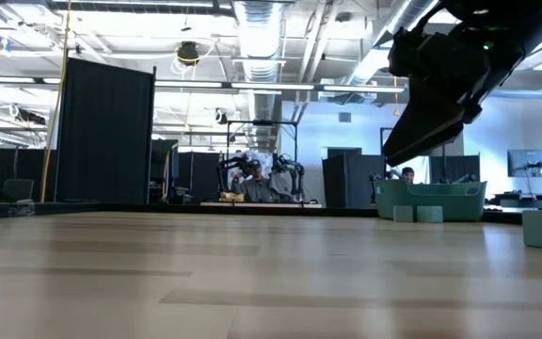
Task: Sort blocks by size
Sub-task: Put the medium green rectangular block into the orange bin, then put the small blue square block into the blue bin
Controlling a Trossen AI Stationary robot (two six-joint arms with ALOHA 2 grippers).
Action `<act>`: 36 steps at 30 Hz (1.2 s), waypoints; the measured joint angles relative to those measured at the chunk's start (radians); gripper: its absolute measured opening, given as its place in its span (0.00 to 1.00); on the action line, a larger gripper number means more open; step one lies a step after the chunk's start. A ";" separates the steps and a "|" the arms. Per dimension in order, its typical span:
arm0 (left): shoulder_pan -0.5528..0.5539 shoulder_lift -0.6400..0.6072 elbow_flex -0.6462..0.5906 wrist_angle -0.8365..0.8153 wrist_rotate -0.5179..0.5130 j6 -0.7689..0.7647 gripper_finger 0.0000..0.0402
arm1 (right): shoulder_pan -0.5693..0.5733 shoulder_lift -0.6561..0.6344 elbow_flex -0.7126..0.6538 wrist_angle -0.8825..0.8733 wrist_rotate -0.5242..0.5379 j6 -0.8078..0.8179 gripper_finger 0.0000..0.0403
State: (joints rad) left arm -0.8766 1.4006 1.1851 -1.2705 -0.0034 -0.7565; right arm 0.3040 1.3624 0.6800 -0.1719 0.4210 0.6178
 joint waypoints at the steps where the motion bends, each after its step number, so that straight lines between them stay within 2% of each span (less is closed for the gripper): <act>1: -0.009 0.000 -0.018 0.029 -0.001 -0.013 0.30 | 0.000 0.000 0.000 0.000 0.000 -0.002 0.58; 5: -0.029 0.000 -0.094 0.165 0.006 -0.039 0.30 | -0.001 0.000 0.000 0.000 0.000 -0.010 0.58; 16: -0.047 0.000 -0.272 0.365 0.154 -0.129 0.30 | -0.001 0.000 0.000 -0.003 0.000 -0.024 0.58; 18: -0.047 0.000 -0.279 0.384 0.163 -0.136 0.37 | -0.001 0.000 0.000 -0.004 0.000 -0.025 0.58; 23: -0.047 0.000 -0.282 0.389 0.162 -0.172 0.62 | -0.001 0.000 0.000 -0.010 0.000 -0.028 0.58; 26: -0.047 -0.003 -0.282 0.388 0.162 -0.172 0.71 | -0.001 0.000 0.000 -0.010 -0.001 -0.028 0.58; 33: -0.005 -0.061 -0.282 0.359 0.153 -0.141 0.74 | -0.009 0.000 0.000 -0.010 0.000 -0.043 0.58; 36: 0.026 -0.105 -0.282 0.329 0.104 -0.097 0.73 | -0.024 0.000 0.000 -0.011 0.000 -0.044 0.58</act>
State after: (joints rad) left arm -0.8505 1.2954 0.9035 -0.9414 0.1005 -0.8537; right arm 0.2802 1.3623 0.6800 -0.1825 0.4206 0.5742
